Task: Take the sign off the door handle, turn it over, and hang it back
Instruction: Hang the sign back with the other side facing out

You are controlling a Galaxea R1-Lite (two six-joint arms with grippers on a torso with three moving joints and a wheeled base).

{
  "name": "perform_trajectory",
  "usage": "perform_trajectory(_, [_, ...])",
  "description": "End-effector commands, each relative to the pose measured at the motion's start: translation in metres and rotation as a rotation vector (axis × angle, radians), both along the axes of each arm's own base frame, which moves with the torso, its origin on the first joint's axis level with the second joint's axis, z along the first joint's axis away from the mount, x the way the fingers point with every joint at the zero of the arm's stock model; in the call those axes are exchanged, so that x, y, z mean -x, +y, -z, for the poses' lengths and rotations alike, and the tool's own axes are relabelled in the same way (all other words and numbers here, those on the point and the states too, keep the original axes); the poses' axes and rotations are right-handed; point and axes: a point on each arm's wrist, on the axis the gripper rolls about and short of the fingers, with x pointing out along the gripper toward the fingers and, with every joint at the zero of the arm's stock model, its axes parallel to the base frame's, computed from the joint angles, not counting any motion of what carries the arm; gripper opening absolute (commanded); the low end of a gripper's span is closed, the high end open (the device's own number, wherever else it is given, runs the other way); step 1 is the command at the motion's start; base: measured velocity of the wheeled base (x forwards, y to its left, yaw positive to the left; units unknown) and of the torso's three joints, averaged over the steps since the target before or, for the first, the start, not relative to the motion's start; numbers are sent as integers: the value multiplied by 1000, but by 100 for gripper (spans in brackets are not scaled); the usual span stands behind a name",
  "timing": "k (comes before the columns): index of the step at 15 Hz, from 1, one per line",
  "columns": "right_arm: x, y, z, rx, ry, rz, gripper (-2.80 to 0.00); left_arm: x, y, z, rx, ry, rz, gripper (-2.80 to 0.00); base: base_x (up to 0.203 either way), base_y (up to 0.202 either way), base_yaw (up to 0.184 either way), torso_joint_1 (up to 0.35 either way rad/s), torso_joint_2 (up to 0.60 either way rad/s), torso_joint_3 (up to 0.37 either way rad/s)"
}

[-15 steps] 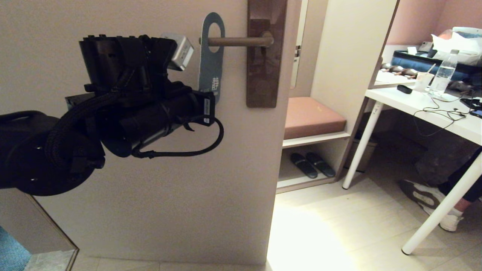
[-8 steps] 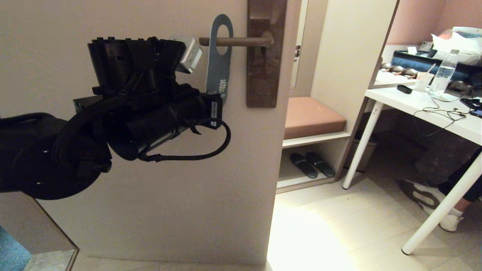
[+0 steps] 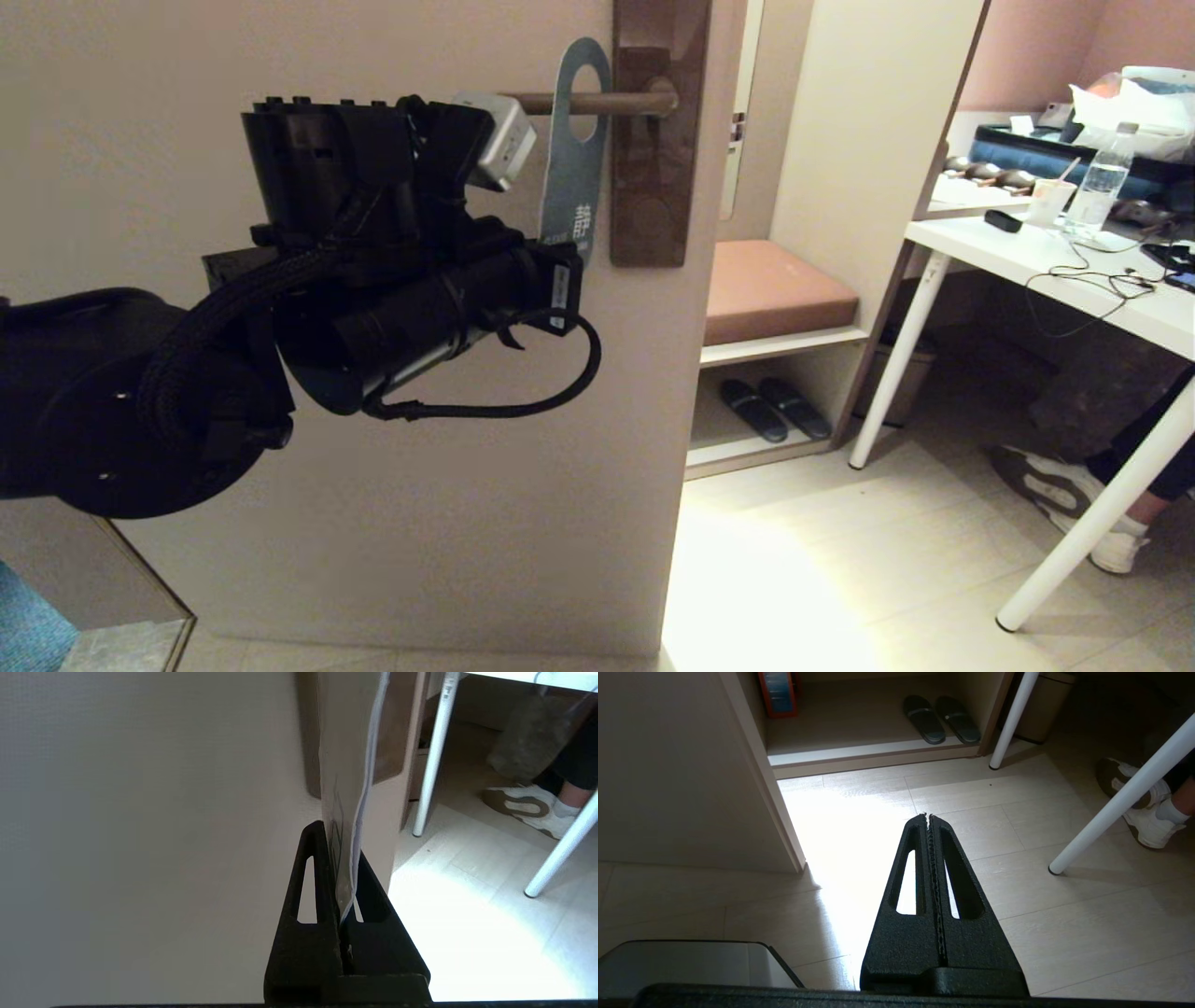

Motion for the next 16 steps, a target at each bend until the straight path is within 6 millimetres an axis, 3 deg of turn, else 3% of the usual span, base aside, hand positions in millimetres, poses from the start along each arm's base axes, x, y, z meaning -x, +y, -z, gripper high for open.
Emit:
perform_trajectory(1, [0,0,0,1,2,0,-280,1,-3,1,-1,-1,9,-280,0,0,0,0,0,0])
perform_trajectory(8, [0,0,0,1,0,2,-280,5,-18,-1,-6,-14,51,-280,0,0,0,0,0,0])
perform_trajectory(14, [0,0,0,1,2,0,-280,4,-19,0,-21,-22,50,-280,0,0,0,0,0,0])
perform_trajectory(15, [0,0,0,1,2,0,-280,4,-19,0,-21,-22,50,0,0,0,0,0,0,0])
perform_trajectory(16, [0,0,0,1,2,0,-280,4,-19,-1,-19,-22,50,0,0,0,0,0,0,0])
